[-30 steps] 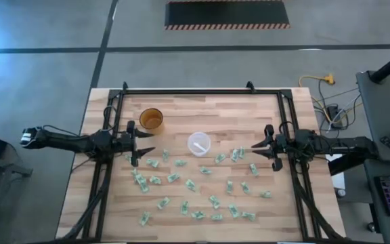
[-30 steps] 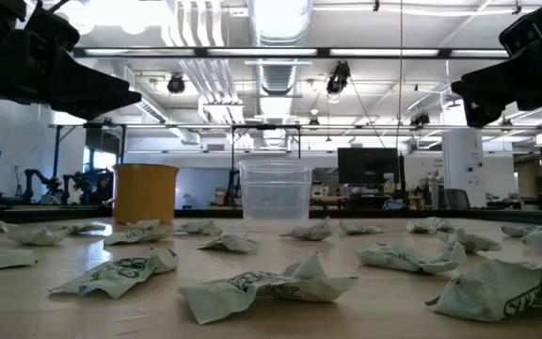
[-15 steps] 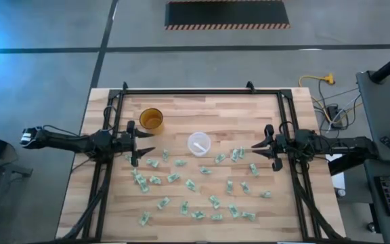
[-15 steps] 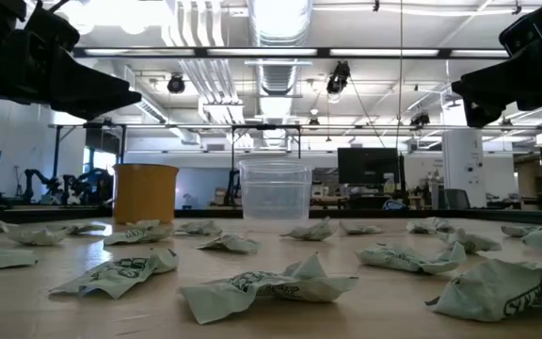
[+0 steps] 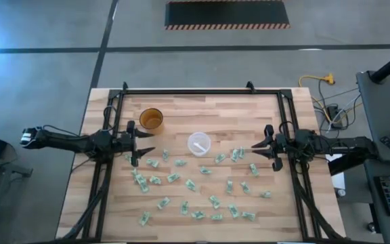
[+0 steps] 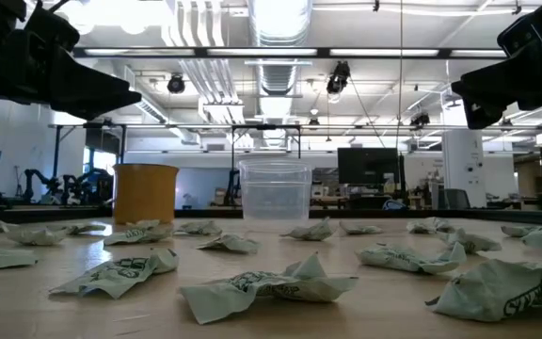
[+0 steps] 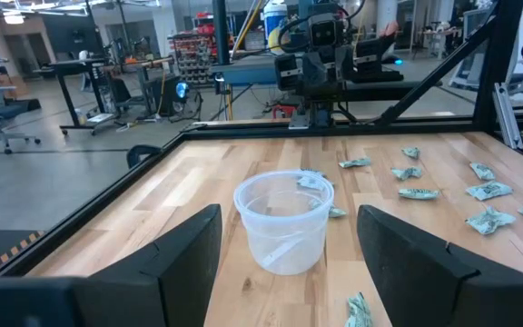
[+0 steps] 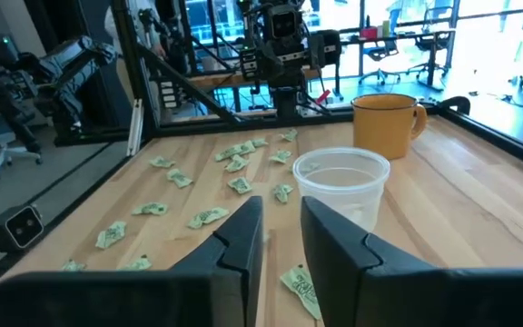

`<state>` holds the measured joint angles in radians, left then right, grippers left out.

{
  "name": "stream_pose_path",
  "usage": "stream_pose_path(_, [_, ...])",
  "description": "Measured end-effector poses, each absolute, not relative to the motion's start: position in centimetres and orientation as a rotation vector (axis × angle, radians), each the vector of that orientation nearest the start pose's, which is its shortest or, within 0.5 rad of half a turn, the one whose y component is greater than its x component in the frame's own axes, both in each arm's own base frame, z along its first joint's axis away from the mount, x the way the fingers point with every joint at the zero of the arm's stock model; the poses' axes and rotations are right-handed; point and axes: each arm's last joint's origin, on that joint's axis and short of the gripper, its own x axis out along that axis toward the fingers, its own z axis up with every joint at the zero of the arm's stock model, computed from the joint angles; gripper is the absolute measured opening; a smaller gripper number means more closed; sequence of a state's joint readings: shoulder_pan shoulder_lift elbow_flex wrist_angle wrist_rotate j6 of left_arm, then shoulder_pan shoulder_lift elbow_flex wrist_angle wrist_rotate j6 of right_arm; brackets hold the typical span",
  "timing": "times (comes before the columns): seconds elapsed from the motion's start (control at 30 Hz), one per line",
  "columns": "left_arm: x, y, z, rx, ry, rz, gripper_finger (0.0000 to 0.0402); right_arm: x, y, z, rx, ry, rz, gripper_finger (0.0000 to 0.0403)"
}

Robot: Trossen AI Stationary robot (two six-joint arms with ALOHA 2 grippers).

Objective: Pick and place Stevia / Truvia into bins
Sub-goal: Put the stevia packet into the transparent container

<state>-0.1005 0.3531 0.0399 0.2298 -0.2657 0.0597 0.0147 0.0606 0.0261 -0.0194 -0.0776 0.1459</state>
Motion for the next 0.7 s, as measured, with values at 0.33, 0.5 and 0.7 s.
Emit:
stream_pose_path(0.33, [11.9,-0.4,16.8,0.075,0.088,0.163,0.0241,10.0,0.4,16.9,0.118,0.022,0.091,0.0075])
stream_pose_path(0.5, [11.9,-0.4,16.9,0.079,0.077,0.162,0.0241,10.0,0.4,17.1,0.062,0.008,0.092,0.0075])
stream_pose_path(0.7, [11.9,-0.4,18.3,-0.005,-0.072,0.165,0.0241,10.0,0.4,17.7,0.070,-0.057,0.094,0.0068])
